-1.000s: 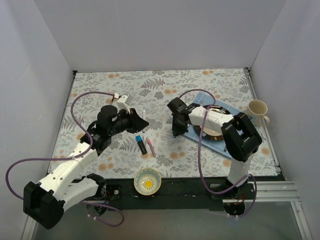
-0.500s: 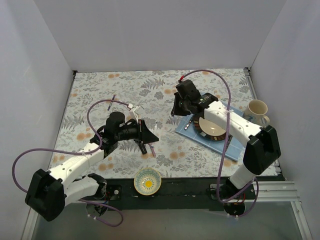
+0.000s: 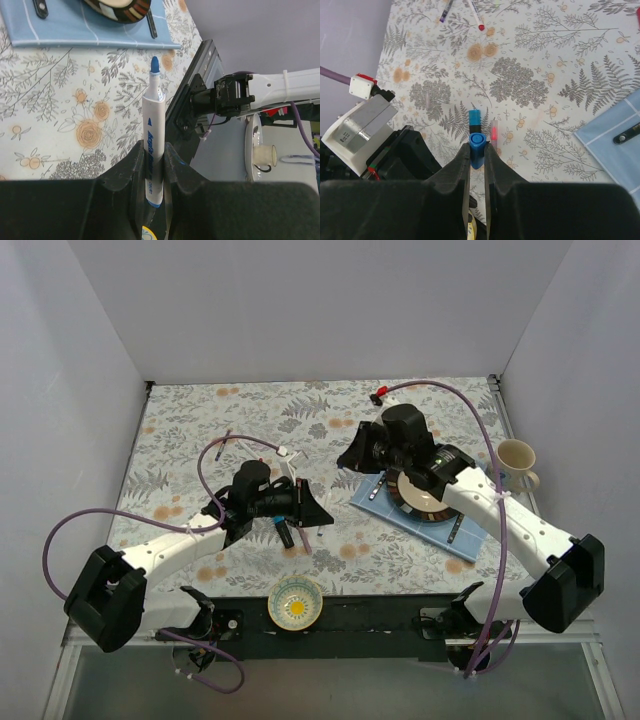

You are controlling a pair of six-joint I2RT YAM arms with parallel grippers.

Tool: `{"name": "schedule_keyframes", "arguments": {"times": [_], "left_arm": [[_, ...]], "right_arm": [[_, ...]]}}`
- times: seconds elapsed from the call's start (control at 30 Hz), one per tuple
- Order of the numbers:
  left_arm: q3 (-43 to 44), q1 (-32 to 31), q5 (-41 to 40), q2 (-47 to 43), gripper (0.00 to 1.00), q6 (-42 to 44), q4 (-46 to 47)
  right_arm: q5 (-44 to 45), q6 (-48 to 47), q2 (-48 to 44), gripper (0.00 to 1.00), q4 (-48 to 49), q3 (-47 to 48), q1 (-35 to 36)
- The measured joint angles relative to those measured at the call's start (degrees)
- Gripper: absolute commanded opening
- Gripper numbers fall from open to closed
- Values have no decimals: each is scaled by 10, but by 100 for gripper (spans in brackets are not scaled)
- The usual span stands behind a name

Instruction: Insert the pens into the pen caps

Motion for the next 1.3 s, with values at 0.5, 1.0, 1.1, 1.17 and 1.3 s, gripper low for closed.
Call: {"name": "schedule_keyframes", "arguments": {"times": [0.5,1.0,1.1,1.17,1.3], "left_arm": [[22,-1,-3,0,0,7,30],[22,-5,-1,0,0,10,33],[22,-5,1,0,0,10,33],[22,-7,2,0,0,11,33],[22,-10,5,0,0,14,33]], "right_arm": [[-66,29,-37,1,63,-74,0],[-57,30,-42,1,68,-74,0],[-57,30,-42,1,70,-74,0],[-57,30,-42,1,74,-74,0],[-56,30,-42,1,79,-74,0]]}}
